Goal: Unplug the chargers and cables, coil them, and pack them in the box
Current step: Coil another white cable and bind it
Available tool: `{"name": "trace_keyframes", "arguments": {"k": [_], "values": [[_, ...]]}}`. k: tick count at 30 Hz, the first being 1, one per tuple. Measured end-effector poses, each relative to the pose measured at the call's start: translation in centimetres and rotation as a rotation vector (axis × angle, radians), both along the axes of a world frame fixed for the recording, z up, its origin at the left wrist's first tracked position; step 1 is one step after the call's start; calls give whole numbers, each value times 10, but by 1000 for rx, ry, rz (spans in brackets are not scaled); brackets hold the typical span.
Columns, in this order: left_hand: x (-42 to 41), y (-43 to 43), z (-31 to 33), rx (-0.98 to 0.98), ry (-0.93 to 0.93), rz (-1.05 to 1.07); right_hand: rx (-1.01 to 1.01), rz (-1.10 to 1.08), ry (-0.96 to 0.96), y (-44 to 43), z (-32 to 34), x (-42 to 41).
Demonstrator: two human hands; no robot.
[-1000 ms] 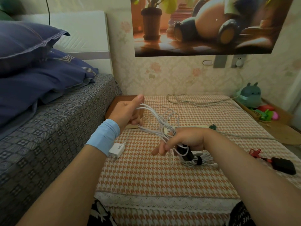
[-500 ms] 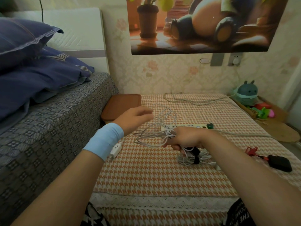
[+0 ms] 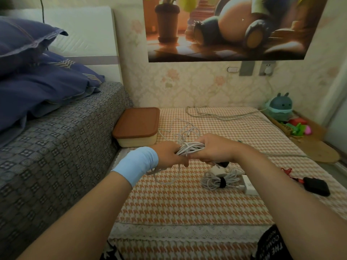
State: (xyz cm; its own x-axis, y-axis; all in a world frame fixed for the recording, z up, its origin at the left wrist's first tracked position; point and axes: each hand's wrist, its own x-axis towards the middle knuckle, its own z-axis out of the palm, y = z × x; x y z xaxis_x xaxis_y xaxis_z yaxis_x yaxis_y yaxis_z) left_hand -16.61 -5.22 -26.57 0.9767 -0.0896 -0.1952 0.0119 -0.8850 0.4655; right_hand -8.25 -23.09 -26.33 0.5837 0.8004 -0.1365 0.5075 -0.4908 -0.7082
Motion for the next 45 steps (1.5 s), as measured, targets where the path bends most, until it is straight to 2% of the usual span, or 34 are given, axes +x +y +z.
{"name": "trace_keyframes", "arguments": {"k": [5,7,10,13,14,15,18,22,26,28,31,33,35,38,41,45], "values": [[3,6,-10,-142,147,-1,-46,38,97,-8,0,-1],[3,5,-12,-129,119,7,-108,66,136,-9,-4,2],[4,0,-8,-85,52,30,-110,120,181,-8,-9,1],[2,-4,-2,106,16,17,66,38,400,-3,-13,-1],[1,-6,0,170,8,12,97,11,390,0,-13,-2],[1,-7,1,209,7,13,95,-8,300,3,-14,-1],[3,0,0,153,58,62,91,-55,48,9,-17,-1],[2,15,-2,-135,83,96,213,-188,144,11,-15,-2],[-2,21,0,-421,39,137,252,-261,201,16,-10,-4],[1,22,0,-390,-19,177,298,-330,166,18,-10,-5],[8,23,-2,-275,-82,234,334,-430,-3,22,-12,-8],[10,23,-1,-138,-70,225,329,-490,-128,22,-13,-7],[9,23,-1,-117,-46,223,331,-508,-177,22,-15,-6],[8,23,-2,-122,-33,219,352,-491,-100,23,-13,-9],[5,23,-1,-131,-43,184,415,-380,5,22,-9,-11],[-3,30,2,-283,-99,170,370,-211,34,11,-5,-3]]}}
